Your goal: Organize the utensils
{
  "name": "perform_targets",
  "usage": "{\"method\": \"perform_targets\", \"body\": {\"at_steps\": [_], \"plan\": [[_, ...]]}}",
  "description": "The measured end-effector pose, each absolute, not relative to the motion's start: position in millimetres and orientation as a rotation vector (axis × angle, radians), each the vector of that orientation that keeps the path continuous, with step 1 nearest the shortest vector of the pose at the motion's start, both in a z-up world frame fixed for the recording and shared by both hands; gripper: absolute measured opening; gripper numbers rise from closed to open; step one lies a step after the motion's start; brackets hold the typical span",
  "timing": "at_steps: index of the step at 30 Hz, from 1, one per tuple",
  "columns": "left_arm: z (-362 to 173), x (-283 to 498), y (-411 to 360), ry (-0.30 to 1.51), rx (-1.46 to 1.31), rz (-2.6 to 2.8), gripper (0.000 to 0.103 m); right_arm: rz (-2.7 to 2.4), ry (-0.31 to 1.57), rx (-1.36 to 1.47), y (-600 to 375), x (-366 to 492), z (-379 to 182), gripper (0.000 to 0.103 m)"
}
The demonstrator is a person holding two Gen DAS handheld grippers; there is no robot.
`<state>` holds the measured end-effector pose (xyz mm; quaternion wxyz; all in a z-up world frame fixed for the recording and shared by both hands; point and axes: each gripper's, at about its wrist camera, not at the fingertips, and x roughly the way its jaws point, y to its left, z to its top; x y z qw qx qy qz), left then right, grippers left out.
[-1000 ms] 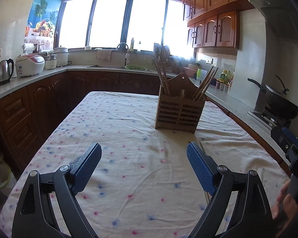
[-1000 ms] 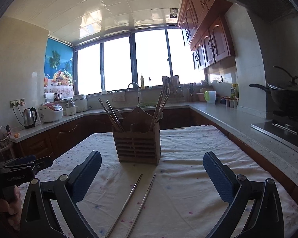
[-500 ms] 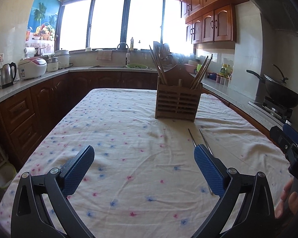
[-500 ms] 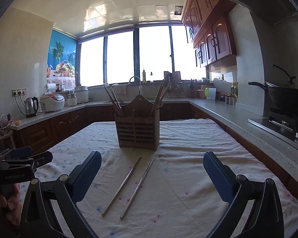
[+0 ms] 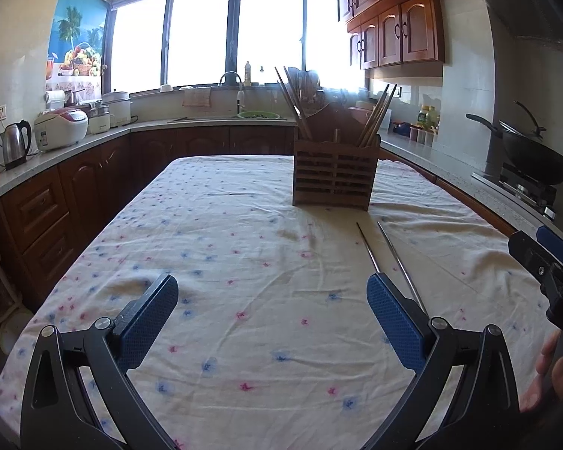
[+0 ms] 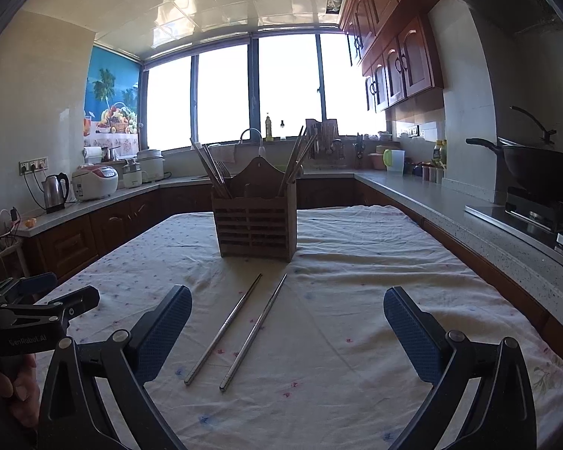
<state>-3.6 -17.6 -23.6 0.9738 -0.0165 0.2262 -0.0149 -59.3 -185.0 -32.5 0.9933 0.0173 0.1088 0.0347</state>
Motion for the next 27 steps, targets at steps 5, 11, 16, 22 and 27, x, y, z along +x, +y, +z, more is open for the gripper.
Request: {"method": "perform_targets", "body": {"at_steps": [5, 11, 16, 22, 27], "plan": [[-24.1, -5.0, -18.6, 0.451, -0.025, -0.029, 0.103, 0.067, 0.217, 0.036, -187.3, -59.6, -32.6, 0.103], [-23.6, -7.6, -20.8, 0.430, -0.013, -0.027, 0.103, 0.079, 0.213, 0.028, -185.0, -61.1, -33.4, 0.103], [-21.4, -11.0, -24.2, 0.395, 0.000, -0.027, 0.103, 0.091, 0.193, 0.025, -183.1, -65.0, -33.6, 0.103], [-20.6, -11.2, -29.9, 0.389, 0.020, -0.028, 0.103, 0.088, 0.190, 0.033, -184.8, -66.7, -34.5, 0.103], [-17.4, -8.3, -34.2, 0.387, 0.019, -0.035, 0.103, 0.060, 0.183, 0.026, -186.9, -68.0, -34.0, 0.103]]}}
